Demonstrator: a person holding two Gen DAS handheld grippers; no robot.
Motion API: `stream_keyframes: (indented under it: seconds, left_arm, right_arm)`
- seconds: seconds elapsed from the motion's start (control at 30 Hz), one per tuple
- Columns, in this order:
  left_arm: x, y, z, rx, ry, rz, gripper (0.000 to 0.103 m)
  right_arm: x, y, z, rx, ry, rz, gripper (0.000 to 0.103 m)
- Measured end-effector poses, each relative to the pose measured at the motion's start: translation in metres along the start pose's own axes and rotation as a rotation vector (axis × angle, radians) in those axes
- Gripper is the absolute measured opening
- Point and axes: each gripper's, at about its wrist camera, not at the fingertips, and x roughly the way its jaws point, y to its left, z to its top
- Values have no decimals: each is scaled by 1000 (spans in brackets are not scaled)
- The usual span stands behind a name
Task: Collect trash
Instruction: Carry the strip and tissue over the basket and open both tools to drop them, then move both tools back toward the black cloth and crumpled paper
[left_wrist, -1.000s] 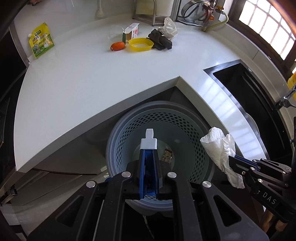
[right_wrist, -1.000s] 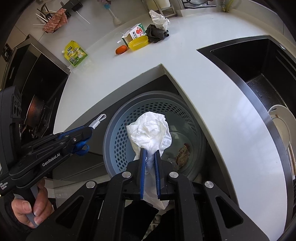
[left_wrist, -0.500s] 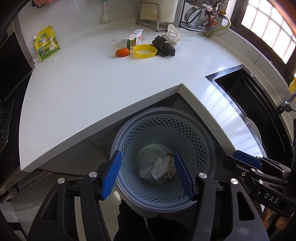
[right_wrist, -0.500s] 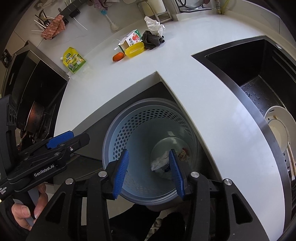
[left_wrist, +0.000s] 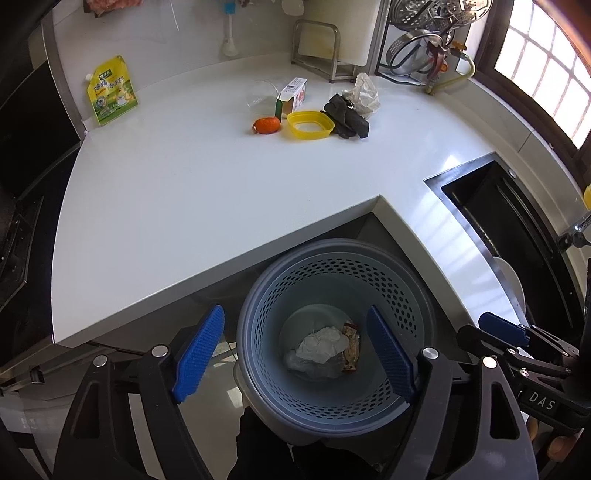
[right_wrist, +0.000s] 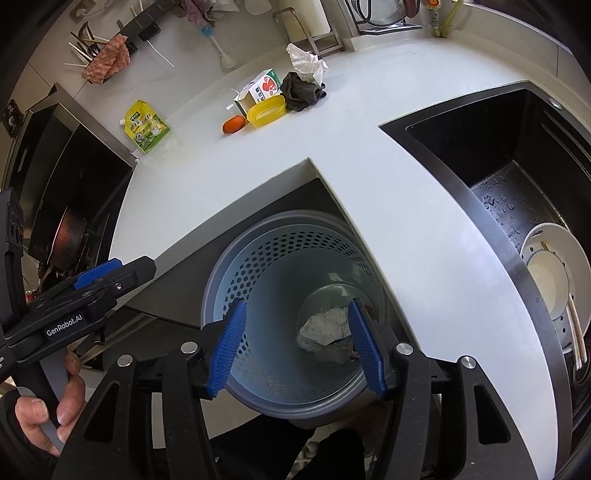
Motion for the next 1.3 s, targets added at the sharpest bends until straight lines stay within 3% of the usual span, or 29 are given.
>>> stream_keyframes:
  seconds: [0.57, 1.3]
  left_arm:
    - [-17, 35, 63, -38, -116, 21, 88]
    - [46, 97, 172, -34, -159, 32, 88]
  right_arm:
    - [-8, 18, 60, -18, -111, -27, 66]
    - [56, 33, 172, 0, -191, -144, 67]
